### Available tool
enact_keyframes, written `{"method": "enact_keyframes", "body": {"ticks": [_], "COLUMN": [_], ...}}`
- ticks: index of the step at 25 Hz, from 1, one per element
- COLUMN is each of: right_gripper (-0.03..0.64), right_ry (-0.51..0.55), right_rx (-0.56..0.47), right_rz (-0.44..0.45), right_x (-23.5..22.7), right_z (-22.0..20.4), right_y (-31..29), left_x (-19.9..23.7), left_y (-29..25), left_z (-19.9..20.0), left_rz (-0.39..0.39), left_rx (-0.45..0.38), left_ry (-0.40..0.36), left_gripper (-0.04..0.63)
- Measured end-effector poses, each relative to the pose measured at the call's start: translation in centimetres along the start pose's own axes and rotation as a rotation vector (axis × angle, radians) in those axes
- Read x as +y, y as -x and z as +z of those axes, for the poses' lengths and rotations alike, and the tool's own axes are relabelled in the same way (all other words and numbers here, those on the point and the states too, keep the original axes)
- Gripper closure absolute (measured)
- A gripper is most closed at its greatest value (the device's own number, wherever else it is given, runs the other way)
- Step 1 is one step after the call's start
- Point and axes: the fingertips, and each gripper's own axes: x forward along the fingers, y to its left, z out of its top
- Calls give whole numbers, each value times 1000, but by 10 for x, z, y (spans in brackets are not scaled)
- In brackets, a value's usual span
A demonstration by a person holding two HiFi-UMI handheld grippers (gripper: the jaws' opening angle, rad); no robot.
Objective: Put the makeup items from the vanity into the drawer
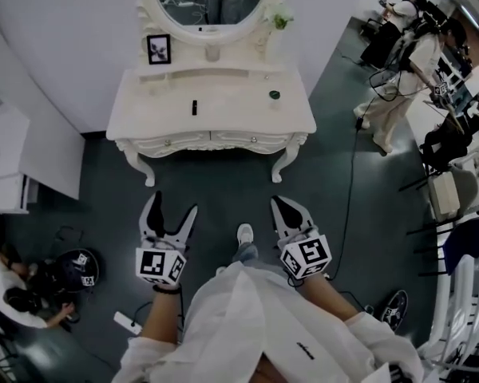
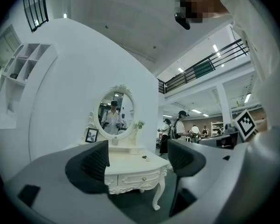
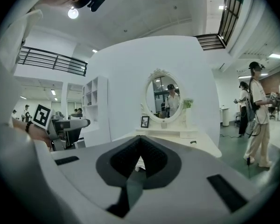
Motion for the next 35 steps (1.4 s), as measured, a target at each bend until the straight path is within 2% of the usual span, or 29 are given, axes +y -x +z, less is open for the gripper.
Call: {"method": "enact_keyframes", "body": {"ticks": [12,23,29,35], "right_gripper": [598,598,598,599], "right_ry": [-20,-10,-10,-20], "right_rx": [7,-4,6,33], "right_rz": [36,126,146,163], "right_x": [-76,-158,-183,-184], "right_z": [13,32,31,24], "right_y": [-85,-156,-172,-193], "left_x": [22,24,20,30], "left_y": [-111,-222,-249,-265], "left_z": [4,1,-12,-19], "left_rz": [21,75,105,108], "left_rx": [16,40,68,82], "left_ry": [-10,-23,-8,18], "left_gripper": [219,219,219,219]}}
